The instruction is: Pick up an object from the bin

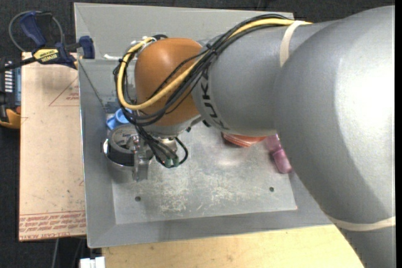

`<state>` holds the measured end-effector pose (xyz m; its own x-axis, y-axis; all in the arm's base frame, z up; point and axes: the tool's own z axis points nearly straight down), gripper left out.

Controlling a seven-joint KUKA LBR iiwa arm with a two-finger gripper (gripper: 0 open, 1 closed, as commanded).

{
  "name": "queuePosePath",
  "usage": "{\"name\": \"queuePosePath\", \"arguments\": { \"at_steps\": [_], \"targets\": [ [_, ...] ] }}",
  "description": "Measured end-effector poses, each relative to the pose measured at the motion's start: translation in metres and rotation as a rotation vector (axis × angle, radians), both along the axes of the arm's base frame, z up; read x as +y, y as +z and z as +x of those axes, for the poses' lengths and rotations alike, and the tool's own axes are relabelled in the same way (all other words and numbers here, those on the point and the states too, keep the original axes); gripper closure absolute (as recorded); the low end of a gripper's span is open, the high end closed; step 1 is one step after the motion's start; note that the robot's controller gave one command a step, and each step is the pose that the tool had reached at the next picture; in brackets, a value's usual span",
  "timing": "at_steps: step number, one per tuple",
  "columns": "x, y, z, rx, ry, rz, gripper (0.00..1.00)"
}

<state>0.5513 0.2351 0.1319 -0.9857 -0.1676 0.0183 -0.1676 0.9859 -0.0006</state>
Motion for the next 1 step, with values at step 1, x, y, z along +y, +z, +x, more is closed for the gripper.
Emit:
{"name": "queuePosePath", "arguments": {
  "at_steps": [1],
  "targets": [
    [0.001,0.0313,0.0013,-0.005,0.0,0.003,1.0]
  ]
}}
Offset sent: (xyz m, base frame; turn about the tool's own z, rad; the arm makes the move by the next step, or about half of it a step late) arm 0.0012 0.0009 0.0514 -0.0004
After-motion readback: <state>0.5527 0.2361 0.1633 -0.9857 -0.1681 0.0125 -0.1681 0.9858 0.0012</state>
